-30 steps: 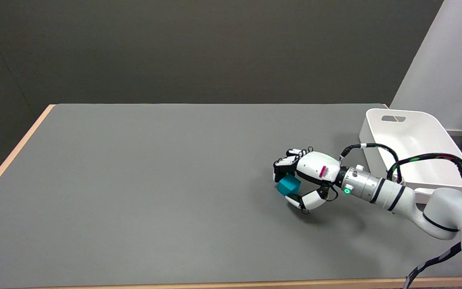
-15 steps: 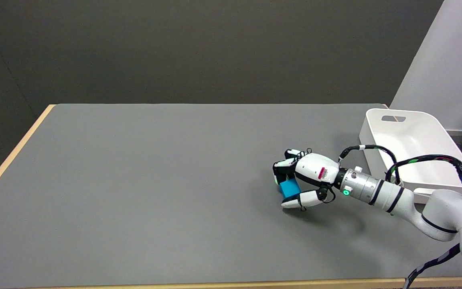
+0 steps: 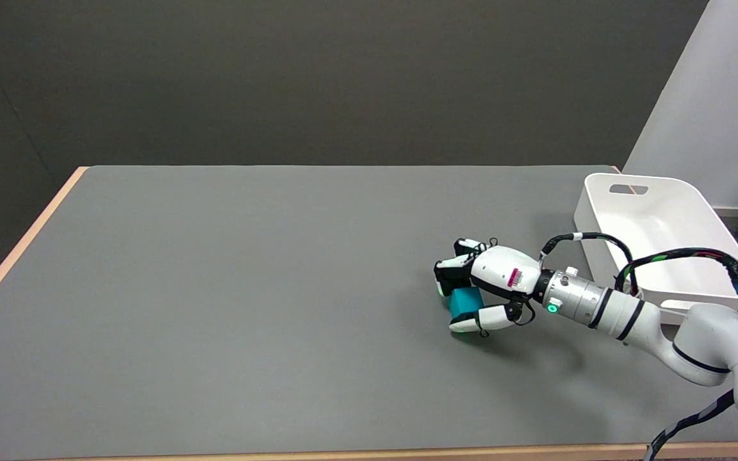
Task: Pick up blue wooden cube.
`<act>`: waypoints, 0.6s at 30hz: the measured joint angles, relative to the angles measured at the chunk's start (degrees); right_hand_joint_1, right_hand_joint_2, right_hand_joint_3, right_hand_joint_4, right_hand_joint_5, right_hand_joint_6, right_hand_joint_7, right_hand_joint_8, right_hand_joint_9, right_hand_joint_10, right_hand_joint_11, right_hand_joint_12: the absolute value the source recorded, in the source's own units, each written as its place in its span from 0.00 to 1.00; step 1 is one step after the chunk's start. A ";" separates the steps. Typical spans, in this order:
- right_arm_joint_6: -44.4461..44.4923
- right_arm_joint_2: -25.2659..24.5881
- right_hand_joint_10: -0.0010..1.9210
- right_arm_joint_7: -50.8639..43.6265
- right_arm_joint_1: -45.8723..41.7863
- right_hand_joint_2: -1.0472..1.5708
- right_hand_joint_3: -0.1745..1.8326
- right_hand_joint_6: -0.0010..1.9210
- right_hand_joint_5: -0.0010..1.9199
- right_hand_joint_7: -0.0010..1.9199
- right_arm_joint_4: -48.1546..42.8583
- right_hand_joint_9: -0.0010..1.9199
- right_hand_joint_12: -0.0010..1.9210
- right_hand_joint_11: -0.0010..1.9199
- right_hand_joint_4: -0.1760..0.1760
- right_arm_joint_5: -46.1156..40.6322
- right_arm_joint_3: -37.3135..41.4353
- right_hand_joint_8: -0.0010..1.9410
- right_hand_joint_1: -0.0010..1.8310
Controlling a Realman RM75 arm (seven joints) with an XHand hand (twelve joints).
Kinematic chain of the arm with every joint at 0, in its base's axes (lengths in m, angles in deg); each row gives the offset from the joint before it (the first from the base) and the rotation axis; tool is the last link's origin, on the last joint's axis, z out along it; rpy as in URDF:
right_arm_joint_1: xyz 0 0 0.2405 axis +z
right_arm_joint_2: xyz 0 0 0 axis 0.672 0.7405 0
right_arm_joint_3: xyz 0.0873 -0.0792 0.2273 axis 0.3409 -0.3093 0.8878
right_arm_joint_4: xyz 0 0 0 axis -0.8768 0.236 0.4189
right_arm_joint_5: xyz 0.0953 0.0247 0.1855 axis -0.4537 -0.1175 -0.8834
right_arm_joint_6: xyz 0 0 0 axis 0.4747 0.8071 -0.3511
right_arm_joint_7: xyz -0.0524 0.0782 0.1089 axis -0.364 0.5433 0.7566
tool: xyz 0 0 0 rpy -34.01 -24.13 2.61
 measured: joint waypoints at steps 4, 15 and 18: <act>0.00 -0.03 0.90 0.00 0.00 0.91 0.11 0.83 0.24 0.35 -0.01 0.31 1.00 0.03 0.26 -0.04 0.00 0.86 0.60; -0.12 -0.18 0.97 0.00 0.06 0.90 0.16 0.84 0.24 0.36 0.08 0.36 1.00 0.11 0.19 -0.76 0.15 0.88 0.60; -0.17 -0.19 0.98 -0.01 0.09 0.85 0.24 0.83 0.26 0.38 0.21 0.38 1.00 0.21 0.15 -1.13 0.17 0.85 0.62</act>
